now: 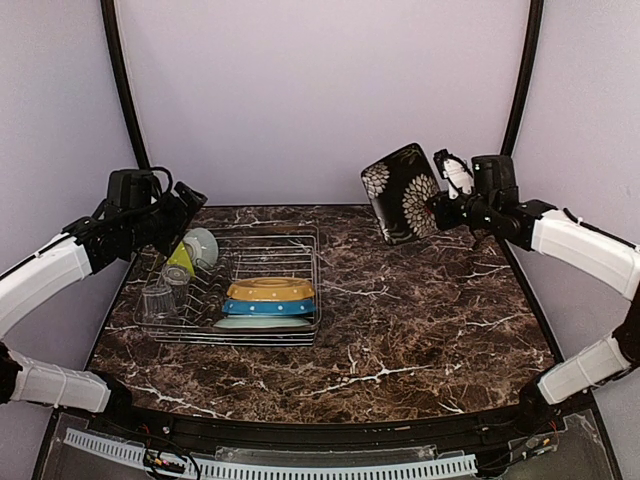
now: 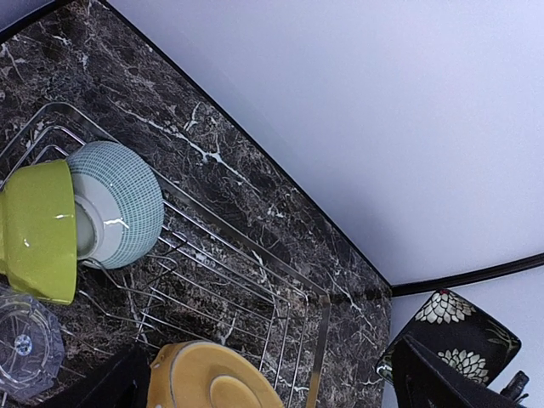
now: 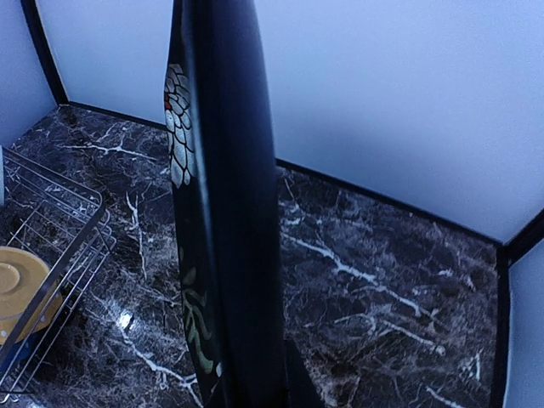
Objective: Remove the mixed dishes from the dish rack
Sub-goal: Place the plate at the center of the board.
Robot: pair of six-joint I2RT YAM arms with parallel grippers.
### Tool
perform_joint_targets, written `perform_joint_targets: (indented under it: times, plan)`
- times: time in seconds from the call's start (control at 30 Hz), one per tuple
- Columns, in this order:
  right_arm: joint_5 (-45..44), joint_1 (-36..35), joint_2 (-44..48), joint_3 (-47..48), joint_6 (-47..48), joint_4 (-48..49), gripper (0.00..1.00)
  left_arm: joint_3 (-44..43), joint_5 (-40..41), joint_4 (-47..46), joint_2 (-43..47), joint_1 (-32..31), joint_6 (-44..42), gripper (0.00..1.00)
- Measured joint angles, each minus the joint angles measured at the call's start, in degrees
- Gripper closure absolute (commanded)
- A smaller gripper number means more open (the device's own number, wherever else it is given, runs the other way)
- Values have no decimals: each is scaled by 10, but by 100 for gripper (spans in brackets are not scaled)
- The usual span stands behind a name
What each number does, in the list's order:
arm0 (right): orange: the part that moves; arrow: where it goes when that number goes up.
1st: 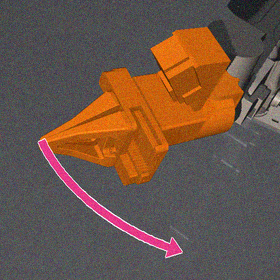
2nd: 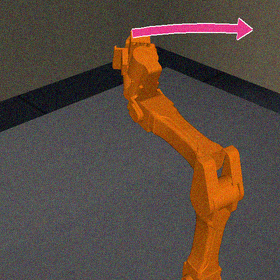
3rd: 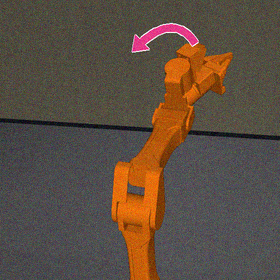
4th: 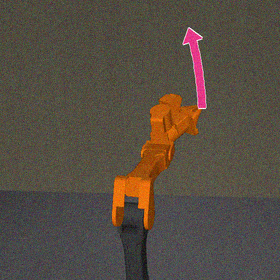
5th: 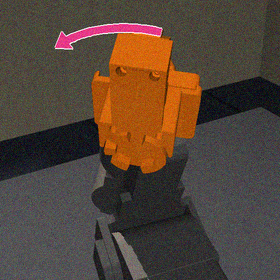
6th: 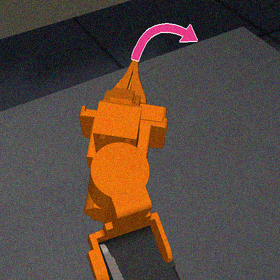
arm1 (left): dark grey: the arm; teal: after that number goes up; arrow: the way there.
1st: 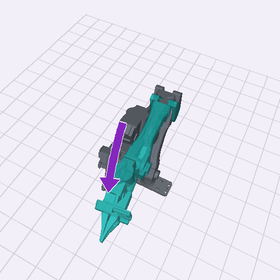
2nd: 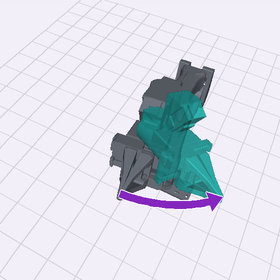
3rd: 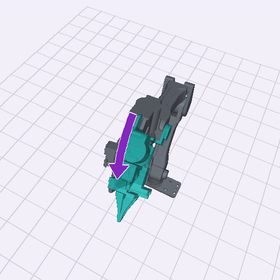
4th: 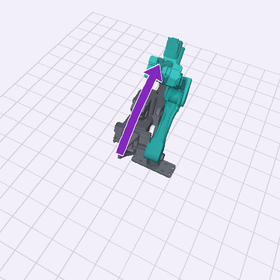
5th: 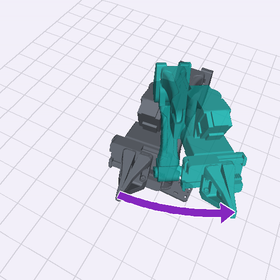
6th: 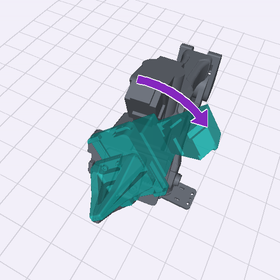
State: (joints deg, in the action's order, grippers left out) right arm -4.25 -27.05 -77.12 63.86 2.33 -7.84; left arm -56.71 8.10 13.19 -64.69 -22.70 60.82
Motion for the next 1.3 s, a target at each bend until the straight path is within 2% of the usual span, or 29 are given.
perform_joint_targets:
  times: [0.2, 0.33, 0.43, 0.77, 1.3]
  plan:
    - [123, 113, -7, -38, -123, -32, 100, 8, -2, -7, 0, 0, -2, 0]
    - [231, 172, -66, -39, -205, -17, 100, 12, -2, -9, 0, 0, -2, 0]
    - [281, 188, -107, -42, -247, -2, 100, 14, -2, -10, 0, 0, -2, 0]
    - [394, 195, -229, -25, -340, 54, 100, 18, -1, -11, 3, 0, -4, 0]
    - [469, 196, -402, 73, -393, 113, 100, 21, 0, -11, 3, 0, -9, 0]
